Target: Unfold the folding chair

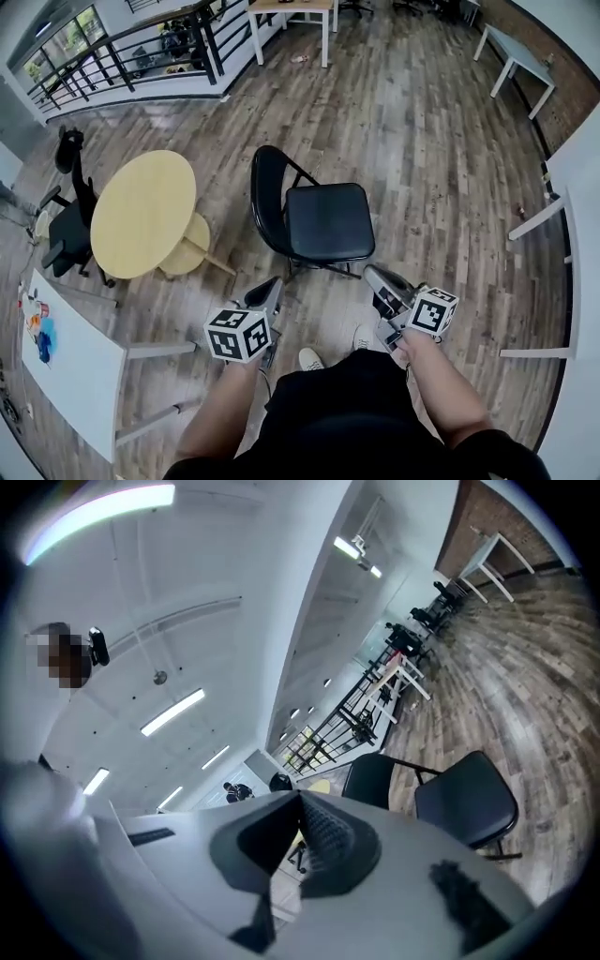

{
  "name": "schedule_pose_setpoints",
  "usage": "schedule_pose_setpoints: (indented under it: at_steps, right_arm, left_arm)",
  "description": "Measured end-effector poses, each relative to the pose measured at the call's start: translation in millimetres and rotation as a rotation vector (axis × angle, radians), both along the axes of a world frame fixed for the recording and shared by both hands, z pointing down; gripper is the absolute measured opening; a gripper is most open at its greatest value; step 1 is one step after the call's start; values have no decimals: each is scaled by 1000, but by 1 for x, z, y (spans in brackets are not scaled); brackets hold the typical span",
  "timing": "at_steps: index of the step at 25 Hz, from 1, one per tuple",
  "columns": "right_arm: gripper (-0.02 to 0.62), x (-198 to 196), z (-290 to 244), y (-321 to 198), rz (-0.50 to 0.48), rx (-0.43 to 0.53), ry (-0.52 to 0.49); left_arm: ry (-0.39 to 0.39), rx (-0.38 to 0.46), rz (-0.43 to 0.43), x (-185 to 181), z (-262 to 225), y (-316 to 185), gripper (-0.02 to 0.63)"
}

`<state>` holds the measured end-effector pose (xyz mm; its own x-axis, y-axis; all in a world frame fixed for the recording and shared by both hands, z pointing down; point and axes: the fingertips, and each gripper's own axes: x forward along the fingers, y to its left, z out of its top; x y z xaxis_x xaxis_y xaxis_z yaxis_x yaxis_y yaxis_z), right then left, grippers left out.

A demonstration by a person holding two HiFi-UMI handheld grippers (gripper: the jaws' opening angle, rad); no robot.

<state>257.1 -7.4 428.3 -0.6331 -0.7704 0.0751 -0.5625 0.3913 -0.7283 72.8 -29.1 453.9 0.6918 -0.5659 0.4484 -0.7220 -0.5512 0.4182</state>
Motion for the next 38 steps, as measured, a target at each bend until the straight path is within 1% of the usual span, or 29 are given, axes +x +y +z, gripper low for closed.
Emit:
schedule_pose_setpoints:
  at_steps: [3, 6, 8, 12, 14, 16, 19, 23, 24, 27, 28, 30, 32, 35, 38]
  right_arm:
    - [5, -6, -18, 12, -26, 15, 40]
    - [5, -5, -29, 20, -52, 15, 18]
    - [5, -2, -33, 27, -80, 19, 31]
    - [5, 15, -35, 49, -135, 30, 178]
    - [5, 25, -39, 56, -163, 52, 263]
    - [5, 33, -45, 62, -191, 79, 322]
    - [5, 53, -53, 77, -205, 115, 359]
    - [5, 87, -58, 105, -195, 144, 387]
    - [5, 96, -57, 112, -199, 147, 403]
    - [5, 118, -49, 134, -215, 174, 496]
    - [5, 124, -46, 139, -217, 176, 509]
    - [5, 134, -39, 145, -217, 161, 493]
    - [5, 138, -30, 150, -223, 137, 465]
    - [5, 134, -25, 153, -236, 119, 444]
    - [5, 126, -26, 159, -238, 114, 445]
  left_arm:
    - [6, 12, 16, 10, -11, 16, 6]
    - [33, 0, 14, 21, -14, 32, 6]
    - [53, -21, 11, 32, -11, 45, 6]
    - [71, -46, -11, 54, -9, 69, 6]
    - [76, -36, -37, 63, -14, 73, 6]
    - [76, -19, -65, 72, -20, 76, 6]
    - [69, 3, -89, 92, -29, 86, 6]
    - [28, 28, -100, 121, -34, 109, 6]
    - [22, 27, -105, 128, -34, 115, 6]
    - [8, 24, -104, 151, -34, 136, 6]
    - [-1, 28, -99, 158, -34, 141, 6]
    - [-21, 42, -96, 168, -37, 151, 6]
    - [-34, 51, -110, 168, -38, 159, 6]
    - [-50, 40, -139, 157, -37, 164, 6]
    - [-77, 30, -151, 142, -33, 164, 7]
